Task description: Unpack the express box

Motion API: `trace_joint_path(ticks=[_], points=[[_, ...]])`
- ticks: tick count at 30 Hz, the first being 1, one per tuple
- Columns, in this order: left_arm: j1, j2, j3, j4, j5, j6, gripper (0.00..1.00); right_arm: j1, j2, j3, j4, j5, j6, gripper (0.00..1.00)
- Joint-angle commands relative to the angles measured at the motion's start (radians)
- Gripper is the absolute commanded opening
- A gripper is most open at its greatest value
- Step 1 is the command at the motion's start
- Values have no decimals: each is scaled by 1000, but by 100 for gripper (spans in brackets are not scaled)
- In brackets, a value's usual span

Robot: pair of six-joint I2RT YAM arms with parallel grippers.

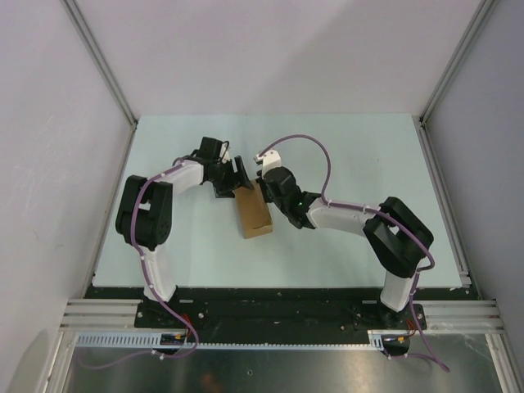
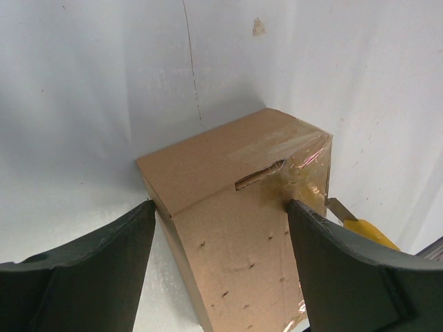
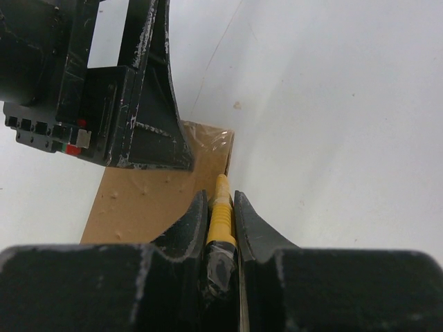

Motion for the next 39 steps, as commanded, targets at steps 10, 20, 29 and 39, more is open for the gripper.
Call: trace_joint_path(ticks=[10,20,29,39], points=[[-4,42,-48,-64,-73,-43,75,24,-73,-33,-131,38,112,0],[-16,12,-103,-58,-79,-229,68,34,-70,-27,-168,36,201,0],[-16,-9,-154,-53,-136,-322,62,52,-76,-4,-289,76,256,0],[-14,-11,-175,-44,-214,-287,61,127,-126,-4,-438,133,307,0]])
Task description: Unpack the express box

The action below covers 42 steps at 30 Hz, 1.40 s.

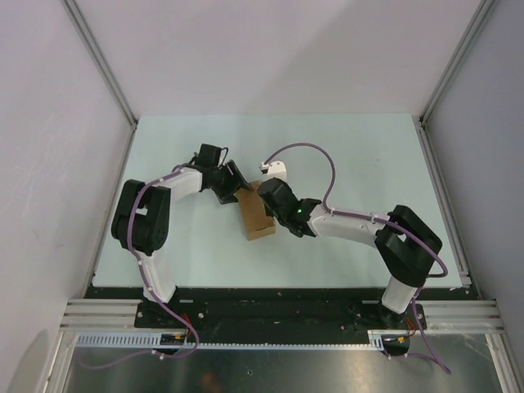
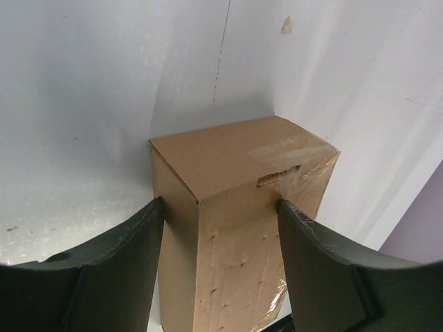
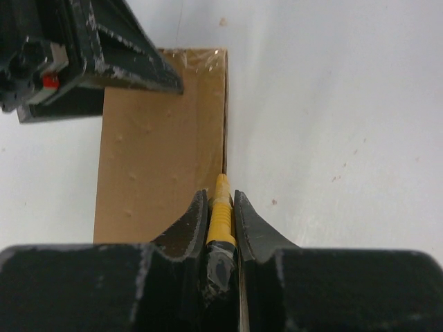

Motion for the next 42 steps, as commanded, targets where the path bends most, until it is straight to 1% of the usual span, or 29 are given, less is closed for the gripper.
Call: trace_joint_path(ticks=[1,5,7,13,21,32,36,42], points=[[-6,49,-59,-126,-192,21,59,53,-58,8,-190,7,69,0],[-4,47,-70,-120,-246,32,59,94,-83,7,-277,29,102,0],[-4,47,-71,-114,-252,27,59,123,-99,5,-297,37,112,0],[-4,60,-73,-105,-260,29,58,152,-124,-1,-346,21,140,0],[-4,69,-58,-94,-248,16,58,175,-167,-30,-381,14,174,0],[-3,72,-61,-94,-236,27,58,203,-198,-65,-408,3,277,0],[-3,70,-48,-94,-223,36,57,214,-236,-65,-427,-14,304,0],[-3,38,-45,-94,-231,47,59,217,-366,-65,-460,0,330,0]])
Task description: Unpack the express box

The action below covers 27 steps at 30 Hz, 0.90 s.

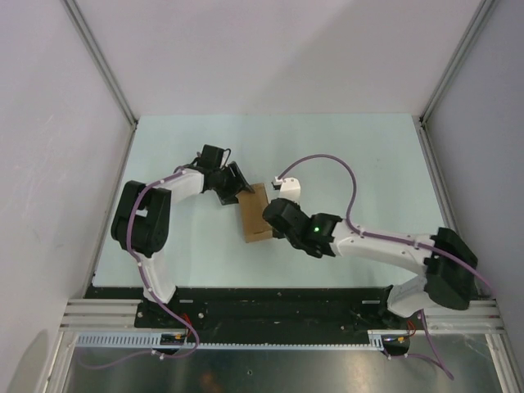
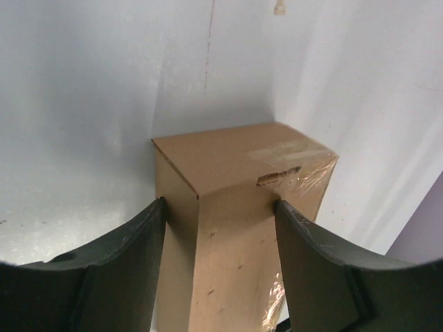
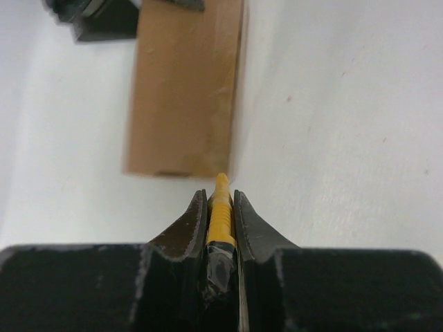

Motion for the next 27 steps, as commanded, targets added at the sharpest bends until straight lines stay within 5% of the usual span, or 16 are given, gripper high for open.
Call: trace_joint_path(ticks=[1,12,21,23,25,26,27], points=[[9,44,-31,-100,-224,17,60,48,-138,1,-145,-73,51,0],[6,-141,-62,-100,-196,79,85,-47,-158,0,-72,-7,-36,0],[3,-402,-174,-100,-48,204,96,-240,-69,4,328,-132,-256,0],[-10,-448,-212,-100,9,243,92,-306,-25,6,399,-218,-256,0],[-20,-482,-261,-100,96,252,78,-354,42,36,470,-289,-262,0],[-39,-502,-283,-100,112,249,59,-360,65,52,487,-304,-271,0],[-53,-525,-306,-100,113,246,55,-366,98,72,511,-313,-289,0]])
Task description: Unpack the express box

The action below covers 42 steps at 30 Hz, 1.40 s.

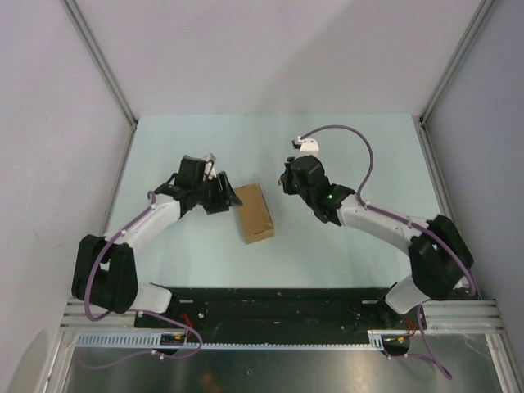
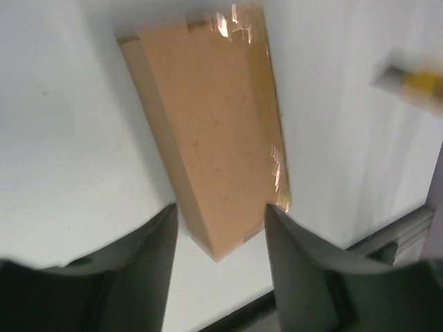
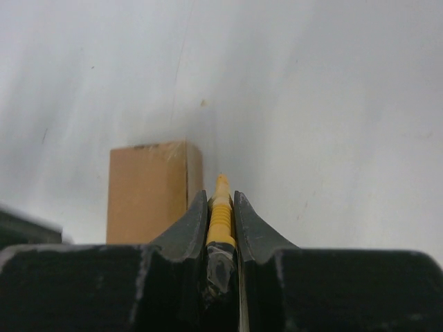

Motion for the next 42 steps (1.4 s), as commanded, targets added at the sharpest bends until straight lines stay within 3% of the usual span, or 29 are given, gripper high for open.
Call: trace_joint_path(ticks=[1,4,8,12,15,22,27,30,34,42], points=[[-64,-129,-121,-13,107,65,52,-47,123,120,204,-137,-99,0],[-186,-205,-165,-10,8,140,52,-53,243,201,205,-150,-150,0],[-327,-230,-189,-4,-22,183,52,-67,382,321,225,-205,-156,0],[-361,-179,-205,11,-59,152,50,-74,486,437,176,-257,-169,0],[-361,-147,-212,20,-88,134,47,-80,539,511,116,-295,-189,0],[-359,-80,-210,85,-7,158,47,-108,617,649,-88,-389,-209,0],[-347,-23,-202,89,-12,149,45,-111,623,648,-137,-409,-204,0],[-303,-12,-222,88,-77,93,41,-111,620,642,-166,-424,-207,0],[-153,-33,-273,102,-93,-39,40,-113,608,636,-212,-426,-222,0],[-112,-78,-241,128,-88,-41,47,-116,539,585,-266,-409,-235,0]])
